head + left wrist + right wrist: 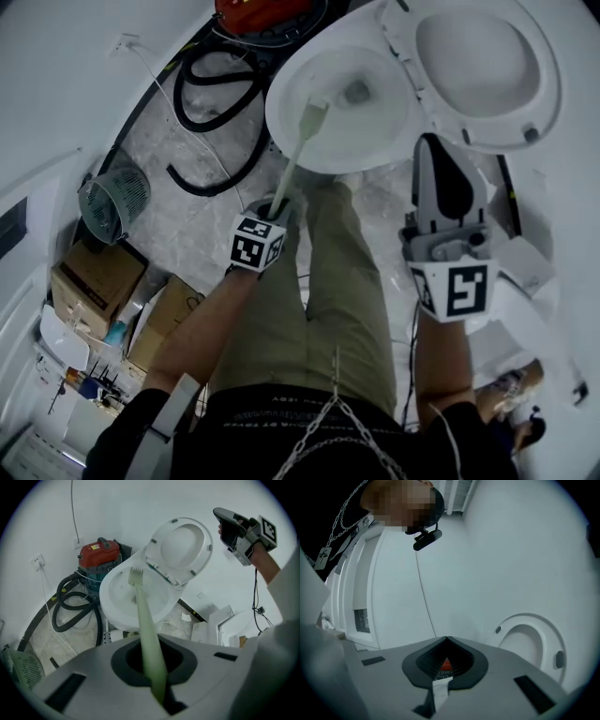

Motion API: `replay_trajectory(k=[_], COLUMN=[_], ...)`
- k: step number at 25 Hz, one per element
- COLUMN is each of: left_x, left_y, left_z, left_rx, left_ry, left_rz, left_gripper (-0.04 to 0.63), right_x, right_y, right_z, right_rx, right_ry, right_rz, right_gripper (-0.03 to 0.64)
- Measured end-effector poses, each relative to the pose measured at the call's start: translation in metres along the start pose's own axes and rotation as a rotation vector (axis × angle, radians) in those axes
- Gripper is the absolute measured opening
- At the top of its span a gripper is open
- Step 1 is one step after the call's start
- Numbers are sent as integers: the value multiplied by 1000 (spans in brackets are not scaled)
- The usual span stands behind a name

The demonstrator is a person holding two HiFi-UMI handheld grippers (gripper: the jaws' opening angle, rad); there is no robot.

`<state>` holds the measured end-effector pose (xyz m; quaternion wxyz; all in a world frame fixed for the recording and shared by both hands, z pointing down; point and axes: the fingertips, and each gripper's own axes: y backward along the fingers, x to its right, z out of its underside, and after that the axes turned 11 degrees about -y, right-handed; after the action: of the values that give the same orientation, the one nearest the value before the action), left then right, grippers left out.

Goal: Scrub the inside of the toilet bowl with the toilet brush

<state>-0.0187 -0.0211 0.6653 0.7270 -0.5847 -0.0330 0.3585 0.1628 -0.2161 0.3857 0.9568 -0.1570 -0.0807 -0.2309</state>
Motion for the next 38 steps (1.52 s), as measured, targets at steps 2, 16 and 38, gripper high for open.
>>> replay_trajectory(k=[2, 16, 38], left_x=[-3, -34, -72], left_y=[-10, -66, -97], left_z=[3, 20, -39], left_rx=[-14, -110, -46], left_ry=[19, 245, 309], left_rz=[-9, -39, -78], left_gripper=[2, 2, 1], right_x=[3, 13, 38], right_y=[-1, -15, -13], right_z=[4, 14, 30], right_rx=[-7, -49, -77], right_ry=[7, -72, -101], right_rz=[-10, -17, -12], right_gripper=[2, 2, 2])
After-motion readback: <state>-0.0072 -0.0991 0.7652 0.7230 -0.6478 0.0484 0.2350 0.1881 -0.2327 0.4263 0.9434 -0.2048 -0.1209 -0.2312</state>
